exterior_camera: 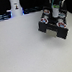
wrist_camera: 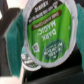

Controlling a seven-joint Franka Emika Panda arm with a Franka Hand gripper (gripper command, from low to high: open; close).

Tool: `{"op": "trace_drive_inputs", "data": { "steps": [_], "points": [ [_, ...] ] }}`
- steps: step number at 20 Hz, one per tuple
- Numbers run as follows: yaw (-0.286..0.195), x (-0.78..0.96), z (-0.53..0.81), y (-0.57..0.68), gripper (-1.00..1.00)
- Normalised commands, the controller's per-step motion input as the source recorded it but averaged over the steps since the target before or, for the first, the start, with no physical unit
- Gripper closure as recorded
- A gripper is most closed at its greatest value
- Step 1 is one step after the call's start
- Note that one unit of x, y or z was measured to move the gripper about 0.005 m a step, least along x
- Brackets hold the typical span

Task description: Open the kcup holder, insert the kcup into the holder, and close the kcup holder

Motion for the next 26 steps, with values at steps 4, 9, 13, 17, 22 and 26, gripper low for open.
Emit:
{"op": "trace_drive_inputs", "data": {
  "steps": [4, 9, 13, 17, 22, 26],
  "points": [
    [0.012, -0.05, -0.21, -0.01, 1.00],
    [0.000, -0.09, -0.07, -0.03, 1.00],
    [-0.030, -0.12, 0.20, -0.20, 1.00],
    [-0.042, 0.00, 0.41, -0.25, 1.00],
    [-0.006, -0.05, 0.02, -0.14, 1.00],
    [0.044, -0.13, -0.30, 0.02, 1.00]
  ]
}}
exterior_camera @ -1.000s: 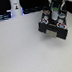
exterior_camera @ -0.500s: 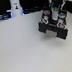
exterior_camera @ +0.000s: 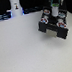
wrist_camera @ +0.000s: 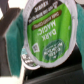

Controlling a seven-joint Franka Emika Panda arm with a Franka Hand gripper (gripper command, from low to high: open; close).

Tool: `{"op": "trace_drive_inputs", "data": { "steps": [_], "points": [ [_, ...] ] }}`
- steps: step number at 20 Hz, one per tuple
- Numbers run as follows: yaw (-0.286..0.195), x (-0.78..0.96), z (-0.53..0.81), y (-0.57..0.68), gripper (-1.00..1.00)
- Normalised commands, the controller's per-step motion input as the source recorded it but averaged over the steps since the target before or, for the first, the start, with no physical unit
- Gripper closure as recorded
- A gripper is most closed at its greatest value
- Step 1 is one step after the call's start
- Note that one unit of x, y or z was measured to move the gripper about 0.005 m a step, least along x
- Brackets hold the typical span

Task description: Open the kcup holder, insert the kcup into the holder, and close the kcup holder

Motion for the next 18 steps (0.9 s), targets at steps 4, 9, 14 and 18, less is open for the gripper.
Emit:
{"op": "trace_drive_inputs", "data": {
  "steps": [4, 9, 14, 18],
  "points": [
    [0.019, -0.06, -0.26, 0.02, 1.00],
    [-0.021, 0.00, 0.02, -0.13, 1.00],
    [-0.072, -0.01, 0.27, -0.38, 1.00],
    [-0.047, -0.01, 0.05, -0.21, 1.00]
  ]
}}
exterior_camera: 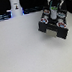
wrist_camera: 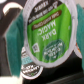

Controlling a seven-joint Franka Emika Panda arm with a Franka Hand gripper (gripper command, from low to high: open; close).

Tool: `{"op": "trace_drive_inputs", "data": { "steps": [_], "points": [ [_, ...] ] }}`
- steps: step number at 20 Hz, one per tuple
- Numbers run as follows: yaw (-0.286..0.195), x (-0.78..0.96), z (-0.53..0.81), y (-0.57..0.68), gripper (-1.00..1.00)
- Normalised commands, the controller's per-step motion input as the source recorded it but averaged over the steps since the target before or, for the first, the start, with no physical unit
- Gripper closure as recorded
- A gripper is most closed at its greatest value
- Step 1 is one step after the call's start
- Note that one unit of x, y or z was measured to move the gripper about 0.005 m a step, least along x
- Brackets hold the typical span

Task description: Open the kcup holder, insert the kcup into the holder, and close the kcup holder

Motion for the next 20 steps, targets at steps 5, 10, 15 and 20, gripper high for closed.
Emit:
{"op": "trace_drive_inputs", "data": {
  "steps": [5, 10, 15, 20],
  "points": [
    [-0.003, 0.01, -0.22, 0.00, 1.00],
    [0.025, 0.06, -0.20, 0.10, 1.00],
    [0.041, 0.07, -0.18, 0.19, 1.00],
    [-0.003, -0.02, 0.29, 0.02, 1.00]
  ]
}}
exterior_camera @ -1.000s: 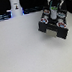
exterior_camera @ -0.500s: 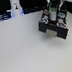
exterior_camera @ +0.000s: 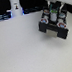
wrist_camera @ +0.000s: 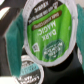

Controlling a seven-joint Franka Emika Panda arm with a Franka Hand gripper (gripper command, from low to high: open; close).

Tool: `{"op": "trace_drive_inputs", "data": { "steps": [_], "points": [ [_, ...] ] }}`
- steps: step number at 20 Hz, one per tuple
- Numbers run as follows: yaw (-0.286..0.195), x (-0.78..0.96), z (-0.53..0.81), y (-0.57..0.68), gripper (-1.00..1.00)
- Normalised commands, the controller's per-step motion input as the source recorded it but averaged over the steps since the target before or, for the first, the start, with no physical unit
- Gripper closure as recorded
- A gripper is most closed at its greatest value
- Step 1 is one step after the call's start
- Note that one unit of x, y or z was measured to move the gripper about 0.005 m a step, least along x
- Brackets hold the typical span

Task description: Open the kcup holder, insert the kcup into the holder, and close the kcup holder

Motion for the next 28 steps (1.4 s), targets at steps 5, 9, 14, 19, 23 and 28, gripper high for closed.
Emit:
{"op": "trace_drive_inputs", "data": {
  "steps": [5, 9, 14, 19, 23, 28],
  "points": [
    [0.043, 0.05, -0.16, 0.12, 1.00],
    [0.063, 0.01, -0.15, 0.08, 1.00],
    [0.048, -0.01, -0.14, 0.07, 1.00],
    [0.039, 0.02, -0.05, 0.14, 1.00],
    [0.059, 0.06, 0.13, 0.11, -1.00],
    [0.073, 0.08, 0.20, 0.10, -1.00]
  ]
}}
